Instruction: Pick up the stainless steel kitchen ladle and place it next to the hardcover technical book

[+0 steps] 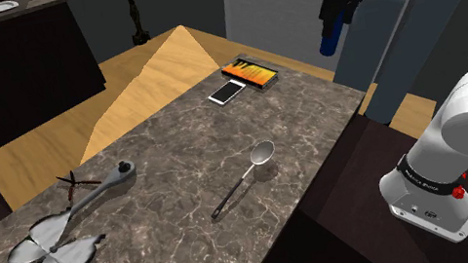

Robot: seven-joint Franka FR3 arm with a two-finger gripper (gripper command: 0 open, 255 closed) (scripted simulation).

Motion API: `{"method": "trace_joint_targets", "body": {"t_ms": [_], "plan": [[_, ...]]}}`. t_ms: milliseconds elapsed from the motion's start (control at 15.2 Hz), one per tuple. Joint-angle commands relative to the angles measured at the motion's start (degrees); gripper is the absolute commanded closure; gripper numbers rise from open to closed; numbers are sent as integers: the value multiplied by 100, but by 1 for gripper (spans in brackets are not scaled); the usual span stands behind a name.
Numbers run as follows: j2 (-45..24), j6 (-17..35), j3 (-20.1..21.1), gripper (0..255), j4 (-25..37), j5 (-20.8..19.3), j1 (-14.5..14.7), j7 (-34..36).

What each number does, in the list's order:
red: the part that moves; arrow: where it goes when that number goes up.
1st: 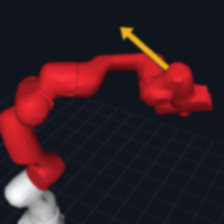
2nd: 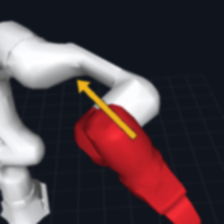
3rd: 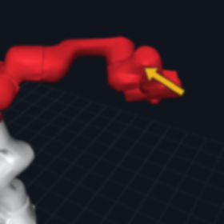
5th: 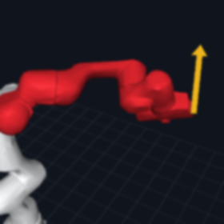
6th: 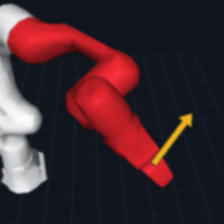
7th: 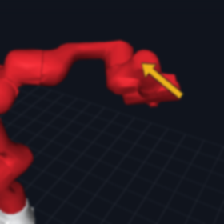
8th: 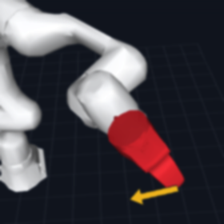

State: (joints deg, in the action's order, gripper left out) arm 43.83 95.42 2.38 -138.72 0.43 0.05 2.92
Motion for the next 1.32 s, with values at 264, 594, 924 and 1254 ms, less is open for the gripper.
{"method": "trace_joint_targets", "body": {"t_ms": [264,594,924,1254], "plan": [[311,247,618,0,-611,402,-87,1282],[386,634,1500,0,-1118,1031,-147,2905],[43,1165,2488,0,-1313,1689,-260,4534],[-724,1854,3533,0,-1199,2166,-553,6186]]}}
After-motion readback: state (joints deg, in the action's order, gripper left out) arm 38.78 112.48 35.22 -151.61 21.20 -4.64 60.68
